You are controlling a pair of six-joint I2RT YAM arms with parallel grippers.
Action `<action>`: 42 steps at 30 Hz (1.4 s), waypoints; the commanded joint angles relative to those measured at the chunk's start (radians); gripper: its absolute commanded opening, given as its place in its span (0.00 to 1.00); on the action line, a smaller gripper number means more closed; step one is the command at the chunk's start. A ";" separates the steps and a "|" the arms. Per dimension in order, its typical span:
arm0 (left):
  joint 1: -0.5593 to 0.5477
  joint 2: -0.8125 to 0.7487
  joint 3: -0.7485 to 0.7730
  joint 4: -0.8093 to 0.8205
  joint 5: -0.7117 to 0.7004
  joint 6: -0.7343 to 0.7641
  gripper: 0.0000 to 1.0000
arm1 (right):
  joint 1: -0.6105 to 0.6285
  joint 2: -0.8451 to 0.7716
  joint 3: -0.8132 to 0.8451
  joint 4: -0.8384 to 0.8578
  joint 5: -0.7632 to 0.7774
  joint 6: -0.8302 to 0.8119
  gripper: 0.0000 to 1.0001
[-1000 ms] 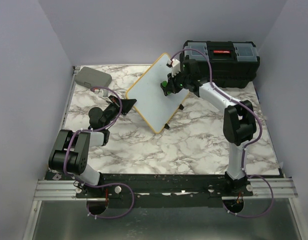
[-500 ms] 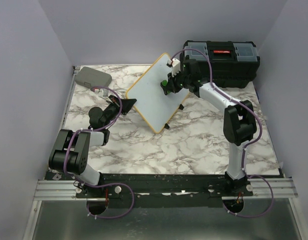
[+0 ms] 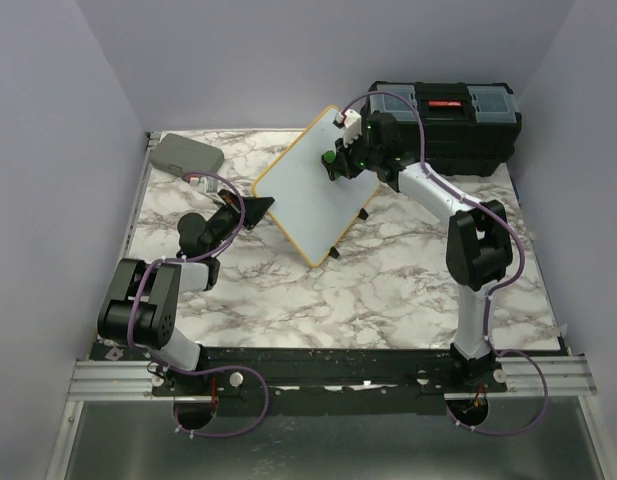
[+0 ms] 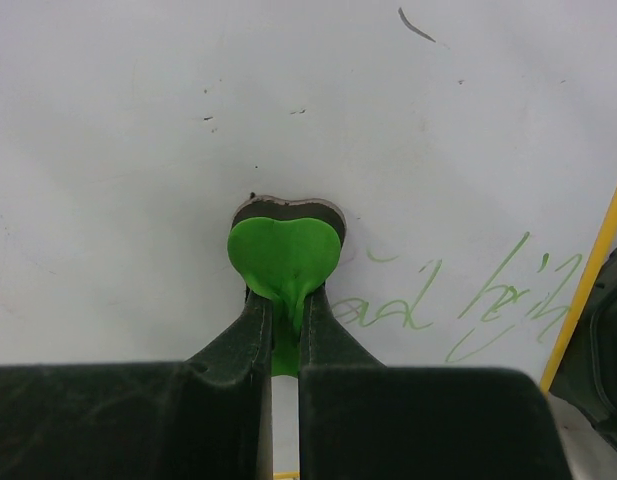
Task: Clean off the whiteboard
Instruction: Erase the whiteboard at the whiteboard stand.
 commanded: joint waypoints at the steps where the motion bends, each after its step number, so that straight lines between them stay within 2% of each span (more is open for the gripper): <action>1: -0.051 0.033 0.008 -0.094 0.172 0.057 0.00 | 0.008 0.063 -0.002 -0.039 -0.013 -0.063 0.01; 8: -0.027 0.035 0.009 -0.098 0.199 0.056 0.00 | 0.008 -0.012 -0.188 -0.081 -0.090 -0.148 0.01; 13: -0.005 0.029 0.013 -0.114 0.229 0.052 0.00 | 0.009 -0.050 -0.238 -0.079 -0.108 -0.156 0.01; 26: 0.007 0.022 0.030 -0.173 0.261 0.068 0.00 | 0.009 0.053 0.017 -0.012 -0.048 -0.051 0.01; 36: 0.008 0.035 0.033 -0.160 0.266 0.060 0.00 | 0.008 0.090 0.067 0.006 0.068 -0.013 0.01; 42: 0.011 0.043 0.039 -0.153 0.271 0.055 0.00 | 0.007 0.106 0.068 -0.171 -0.126 -0.115 0.01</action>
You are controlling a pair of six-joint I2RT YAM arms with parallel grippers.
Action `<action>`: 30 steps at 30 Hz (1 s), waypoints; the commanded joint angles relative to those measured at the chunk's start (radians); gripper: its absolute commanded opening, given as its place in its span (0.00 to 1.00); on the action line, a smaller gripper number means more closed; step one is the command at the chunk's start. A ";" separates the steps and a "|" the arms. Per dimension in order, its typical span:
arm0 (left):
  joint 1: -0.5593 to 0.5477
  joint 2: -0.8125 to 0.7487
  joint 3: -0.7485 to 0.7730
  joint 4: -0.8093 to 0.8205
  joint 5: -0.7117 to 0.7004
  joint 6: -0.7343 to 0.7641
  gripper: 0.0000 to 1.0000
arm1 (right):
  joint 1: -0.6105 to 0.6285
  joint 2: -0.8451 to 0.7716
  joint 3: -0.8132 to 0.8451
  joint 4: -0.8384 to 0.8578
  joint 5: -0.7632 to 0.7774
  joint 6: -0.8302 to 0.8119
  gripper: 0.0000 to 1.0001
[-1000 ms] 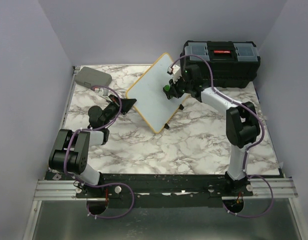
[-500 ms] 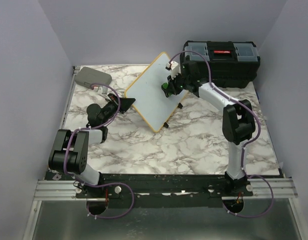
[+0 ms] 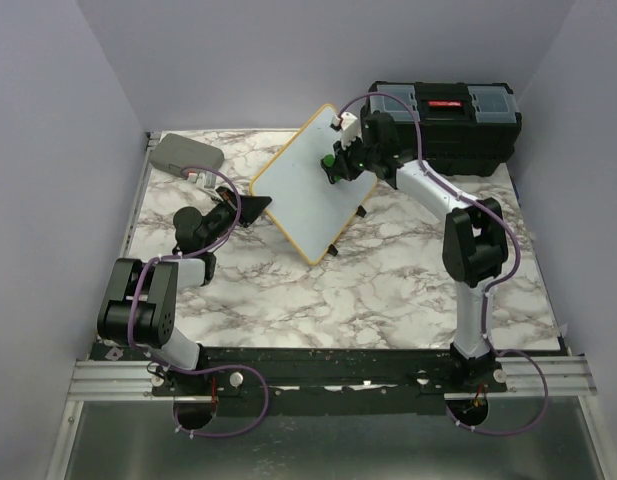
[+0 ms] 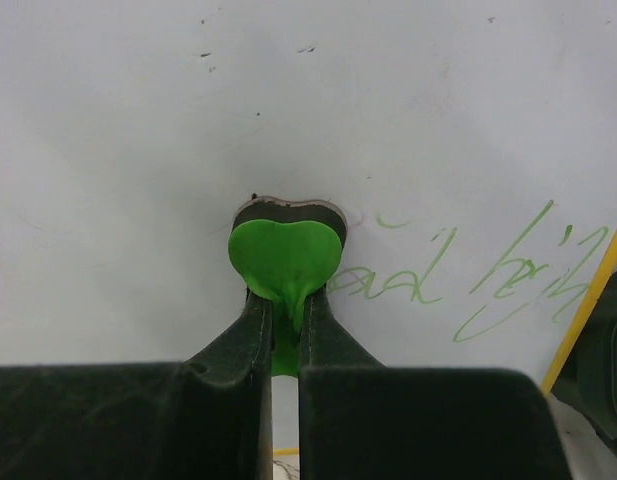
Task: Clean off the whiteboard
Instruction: Erase the whiteboard at the whiteboard stand.
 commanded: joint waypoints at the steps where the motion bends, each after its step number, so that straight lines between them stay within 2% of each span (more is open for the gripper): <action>1: -0.034 0.042 0.002 -0.079 0.192 0.047 0.00 | 0.009 0.075 0.030 -0.147 -0.134 -0.107 0.01; 5: -0.033 0.044 0.006 -0.078 0.195 0.046 0.00 | 0.013 0.074 -0.001 -0.277 -0.249 -0.209 0.01; 10: -0.030 0.049 0.012 -0.080 0.198 0.043 0.00 | 0.019 0.028 -0.106 -0.277 -0.278 -0.253 0.01; 12: -0.031 0.048 0.013 -0.082 0.193 0.038 0.00 | 0.020 0.014 -0.128 -0.233 -0.220 -0.227 0.01; 15: -0.031 0.050 0.012 -0.074 0.179 0.023 0.00 | 0.016 -0.019 -0.167 -0.093 -0.043 -0.113 0.01; 17: -0.031 0.056 0.008 -0.051 0.165 0.002 0.00 | 0.006 -0.037 -0.180 -0.027 0.001 -0.061 0.01; 21: -0.032 0.059 -0.011 -0.002 0.121 -0.033 0.22 | 0.004 -0.061 -0.184 -0.027 -0.091 -0.038 0.01; 26: -0.043 0.058 -0.020 0.019 0.085 -0.052 0.41 | 0.004 -0.086 -0.213 -0.034 -0.191 -0.010 0.01; 30: -0.058 0.050 -0.034 0.032 0.042 -0.059 0.49 | 0.004 -0.107 -0.232 -0.027 -0.195 -0.002 0.01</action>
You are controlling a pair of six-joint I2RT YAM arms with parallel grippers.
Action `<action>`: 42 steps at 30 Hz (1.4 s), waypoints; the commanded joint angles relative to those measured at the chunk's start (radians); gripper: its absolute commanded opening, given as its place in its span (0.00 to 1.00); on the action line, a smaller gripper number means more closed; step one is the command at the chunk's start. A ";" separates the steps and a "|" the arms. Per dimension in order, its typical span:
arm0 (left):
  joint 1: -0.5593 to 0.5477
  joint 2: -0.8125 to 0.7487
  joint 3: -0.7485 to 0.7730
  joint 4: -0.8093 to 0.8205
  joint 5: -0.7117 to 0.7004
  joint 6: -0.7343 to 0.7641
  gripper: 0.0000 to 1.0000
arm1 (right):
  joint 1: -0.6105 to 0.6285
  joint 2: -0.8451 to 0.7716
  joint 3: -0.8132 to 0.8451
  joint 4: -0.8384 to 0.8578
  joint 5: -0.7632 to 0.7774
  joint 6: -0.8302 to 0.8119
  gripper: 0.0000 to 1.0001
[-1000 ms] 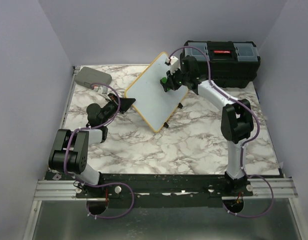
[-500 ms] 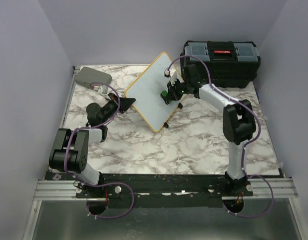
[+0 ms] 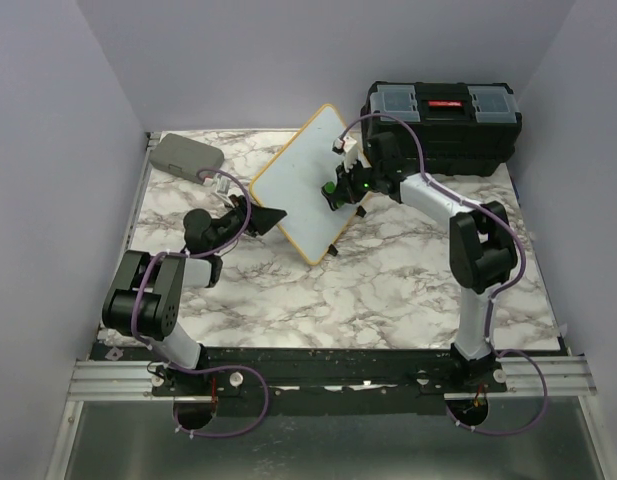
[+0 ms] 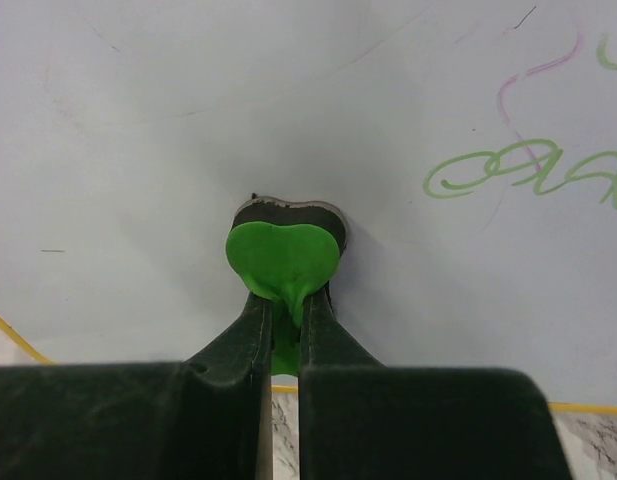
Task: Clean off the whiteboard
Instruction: Erase the whiteboard at the whiteboard stand.
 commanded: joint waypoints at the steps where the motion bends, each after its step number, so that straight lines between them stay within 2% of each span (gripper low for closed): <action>1: -0.016 -0.008 -0.032 0.038 -0.045 -0.016 0.50 | 0.008 -0.043 -0.041 -0.005 -0.035 0.030 0.01; 8: -0.104 0.018 -0.137 0.202 -0.299 -0.067 0.51 | 0.005 -0.139 -0.088 0.037 0.024 0.090 0.01; 11: -0.140 0.074 -0.145 0.321 -0.354 -0.112 0.51 | -0.006 -0.178 -0.101 0.042 0.055 0.111 0.01; 15: -0.174 0.123 -0.134 0.388 -0.399 -0.145 0.50 | -0.044 -0.205 -0.115 0.051 0.072 0.128 0.01; 19: -0.204 0.118 -0.121 0.363 -0.452 -0.132 0.44 | -0.075 -0.209 -0.134 0.058 0.054 0.134 0.01; 21: -0.214 0.112 -0.111 0.332 -0.468 -0.124 0.39 | -0.079 -0.206 -0.142 0.062 0.049 0.135 0.01; 23: -0.220 0.106 -0.105 0.311 -0.476 -0.117 0.30 | -0.080 -0.204 -0.144 0.062 0.043 0.134 0.01; 27: -0.220 0.101 -0.105 0.296 -0.467 -0.118 0.10 | -0.081 -0.202 -0.146 0.068 0.041 0.134 0.01; 30: -0.221 0.096 -0.106 0.286 -0.443 -0.111 0.00 | -0.083 -0.202 -0.150 0.069 0.035 0.133 0.01; 38: -0.202 0.092 -0.096 0.291 -0.231 -0.013 0.00 | -0.104 -0.220 -0.159 0.070 0.018 0.126 0.01; 42: -0.166 0.035 -0.120 0.230 -0.118 0.073 0.00 | -0.118 -0.236 -0.165 0.069 0.002 0.125 0.01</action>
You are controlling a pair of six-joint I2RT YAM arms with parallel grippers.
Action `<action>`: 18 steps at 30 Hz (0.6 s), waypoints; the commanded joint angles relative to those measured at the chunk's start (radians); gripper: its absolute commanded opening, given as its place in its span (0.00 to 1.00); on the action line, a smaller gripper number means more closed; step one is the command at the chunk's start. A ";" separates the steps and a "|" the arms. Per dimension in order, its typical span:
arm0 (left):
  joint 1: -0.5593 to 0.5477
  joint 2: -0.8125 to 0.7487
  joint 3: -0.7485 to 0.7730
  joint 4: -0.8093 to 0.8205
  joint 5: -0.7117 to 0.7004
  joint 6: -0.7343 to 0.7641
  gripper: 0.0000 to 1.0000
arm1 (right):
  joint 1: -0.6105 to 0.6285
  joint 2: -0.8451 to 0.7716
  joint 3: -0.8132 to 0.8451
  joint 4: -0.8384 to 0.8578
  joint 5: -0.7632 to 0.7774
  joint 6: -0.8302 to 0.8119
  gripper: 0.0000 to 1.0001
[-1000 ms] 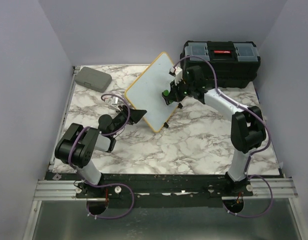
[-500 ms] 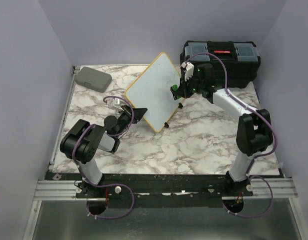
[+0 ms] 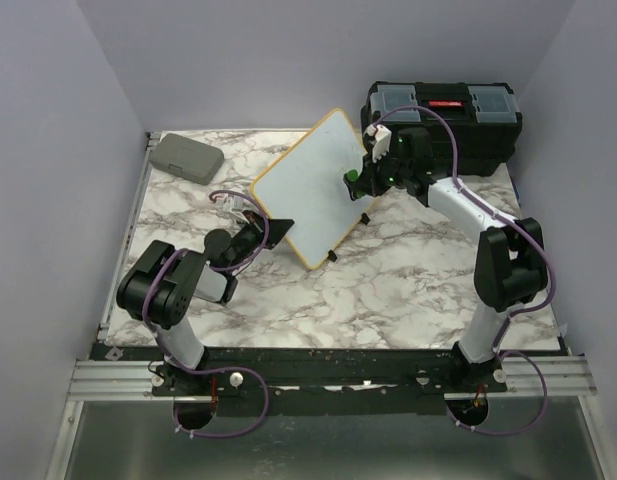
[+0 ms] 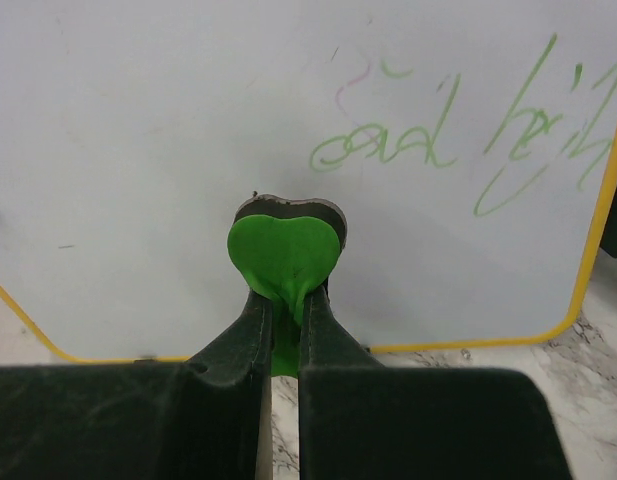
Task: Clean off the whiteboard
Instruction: Erase the whiteboard at the whiteboard stand.
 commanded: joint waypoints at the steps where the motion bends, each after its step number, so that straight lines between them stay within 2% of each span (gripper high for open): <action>1: 0.026 -0.107 -0.008 -0.026 0.249 0.092 0.00 | -0.020 -0.037 -0.020 0.016 -0.037 0.001 0.01; 6: 0.058 -0.229 -0.018 -0.230 0.352 0.181 0.00 | -0.021 -0.055 -0.032 0.007 -0.063 -0.015 0.01; 11: 0.069 -0.304 -0.015 -0.378 0.388 0.224 0.00 | -0.022 -0.106 -0.073 0.004 -0.072 -0.042 0.01; 18: 0.069 -0.299 -0.009 -0.398 0.382 0.226 0.00 | 0.002 -0.205 -0.241 0.144 0.004 0.041 0.01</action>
